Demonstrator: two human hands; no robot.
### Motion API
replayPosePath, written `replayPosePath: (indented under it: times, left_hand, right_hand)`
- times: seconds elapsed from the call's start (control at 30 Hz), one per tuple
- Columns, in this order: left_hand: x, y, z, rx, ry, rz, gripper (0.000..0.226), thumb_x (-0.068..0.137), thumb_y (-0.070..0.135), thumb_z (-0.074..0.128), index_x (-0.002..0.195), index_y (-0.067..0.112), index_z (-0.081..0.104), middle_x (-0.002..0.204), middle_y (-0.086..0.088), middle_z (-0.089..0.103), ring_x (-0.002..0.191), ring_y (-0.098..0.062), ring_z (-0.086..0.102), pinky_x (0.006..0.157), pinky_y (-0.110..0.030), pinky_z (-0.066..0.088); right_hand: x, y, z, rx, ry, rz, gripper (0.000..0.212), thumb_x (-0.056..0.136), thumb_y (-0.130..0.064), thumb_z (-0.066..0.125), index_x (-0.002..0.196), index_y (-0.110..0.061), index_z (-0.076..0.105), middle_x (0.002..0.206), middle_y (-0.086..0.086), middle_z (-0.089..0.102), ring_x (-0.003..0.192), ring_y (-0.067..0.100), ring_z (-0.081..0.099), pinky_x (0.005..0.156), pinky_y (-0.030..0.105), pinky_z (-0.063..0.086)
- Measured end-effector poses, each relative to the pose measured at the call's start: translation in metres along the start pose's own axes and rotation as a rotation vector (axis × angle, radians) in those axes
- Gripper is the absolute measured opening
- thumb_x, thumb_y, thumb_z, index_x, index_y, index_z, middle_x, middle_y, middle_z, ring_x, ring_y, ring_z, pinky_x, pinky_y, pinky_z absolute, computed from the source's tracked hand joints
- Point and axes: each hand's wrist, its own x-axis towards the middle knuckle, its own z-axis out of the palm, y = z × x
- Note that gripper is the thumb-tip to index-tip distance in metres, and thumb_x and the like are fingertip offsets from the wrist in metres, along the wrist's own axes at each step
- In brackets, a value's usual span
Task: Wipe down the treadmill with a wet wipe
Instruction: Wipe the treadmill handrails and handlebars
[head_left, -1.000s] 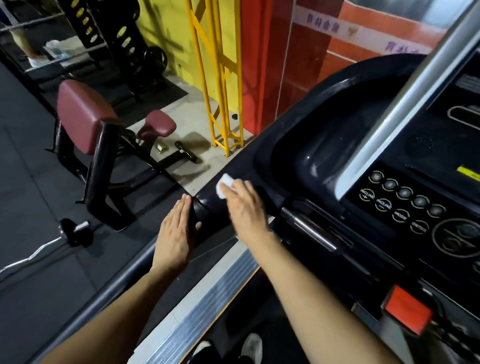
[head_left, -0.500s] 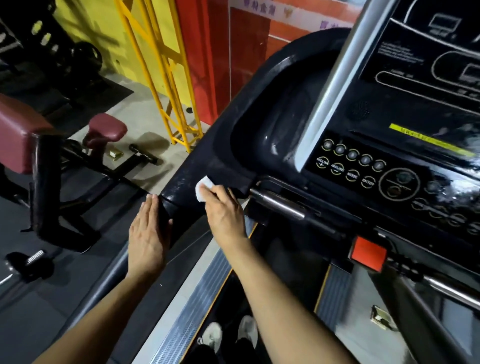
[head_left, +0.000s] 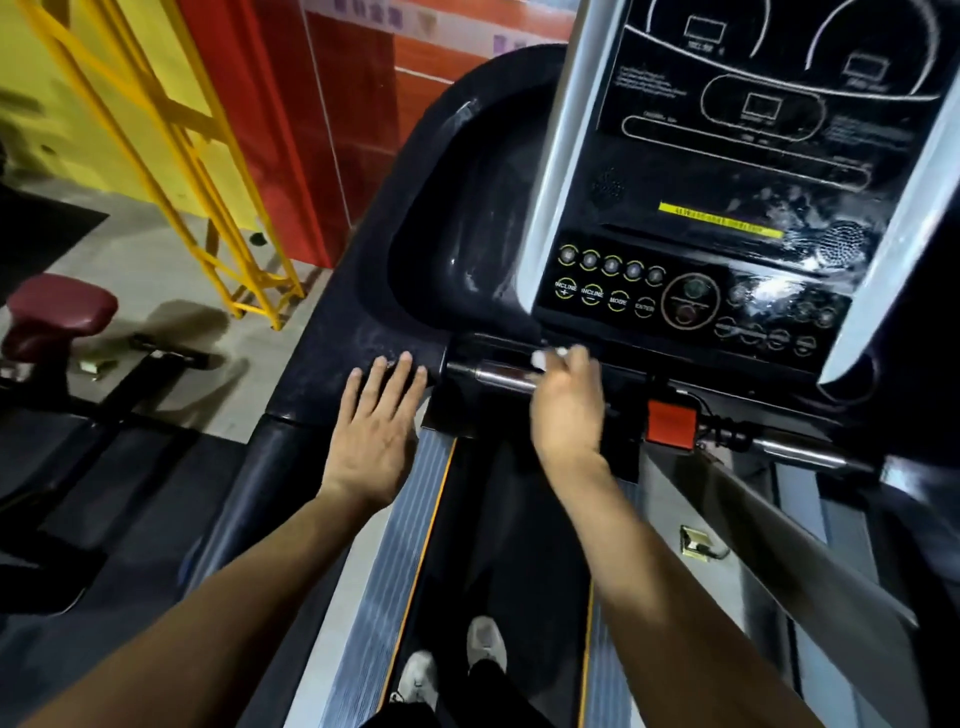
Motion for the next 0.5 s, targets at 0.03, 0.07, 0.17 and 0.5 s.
replayPosePath:
  times: [0.03, 0.07, 0.17, 0.5]
  left_hand:
    - [-0.001, -0.001, 0.005, 0.029, -0.021, 0.005, 0.074, 0.090, 0.025, 0.020, 0.162, 0.010, 0.013, 0.170, -0.014, 0.007, 0.157, -0.036, 0.004, 0.125, -0.057, 0.010]
    - [-0.002, -0.001, 0.008, 0.052, -0.040, 0.005, 0.075, 0.090, 0.023, 0.021, 0.163, 0.010, 0.006, 0.170, -0.014, -0.001, 0.157, -0.036, -0.002, 0.125, -0.057, 0.007]
    - [-0.002, 0.000, 0.009, 0.067, -0.045, 0.002, 0.081, 0.088, 0.019, 0.032, 0.162, 0.010, 0.001, 0.170, -0.014, -0.007, 0.156, -0.036, -0.007, 0.126, -0.056, 0.004]
    - [-0.004, -0.004, 0.012, 0.051, 0.011, 0.047, 0.087, 0.084, 0.021, 0.045, 0.163, 0.010, 0.010, 0.170, -0.014, 0.006, 0.157, -0.036, 0.004, 0.124, -0.058, 0.014]
  right_hand:
    - [-0.003, 0.007, -0.001, -0.043, -0.014, 0.059, 0.034, 0.081, 0.006, 0.054, 0.111, -0.005, 0.066, 0.105, 0.016, 0.055, 0.094, 0.036, 0.054, 0.087, 0.044, 0.050]
    - [-0.005, 0.011, 0.000, -0.062, -0.022, 0.096, 0.032, 0.079, 0.010, 0.056, 0.107, -0.001, 0.067, 0.102, 0.017, 0.054, 0.091, 0.037, 0.054, 0.083, 0.046, 0.052]
    - [-0.001, -0.017, 0.005, 0.021, -0.084, 0.070, 0.027, 0.086, 0.006, 0.053, 0.110, 0.003, 0.065, 0.113, 0.021, 0.053, 0.101, 0.038, 0.051, 0.092, 0.045, 0.047]
    - [0.017, -0.057, -0.006, 0.215, -0.010, -0.078, 0.036, 0.083, 0.000, 0.058, 0.113, -0.015, 0.070, 0.108, 0.007, 0.058, 0.098, 0.028, 0.054, 0.088, 0.037, 0.049]
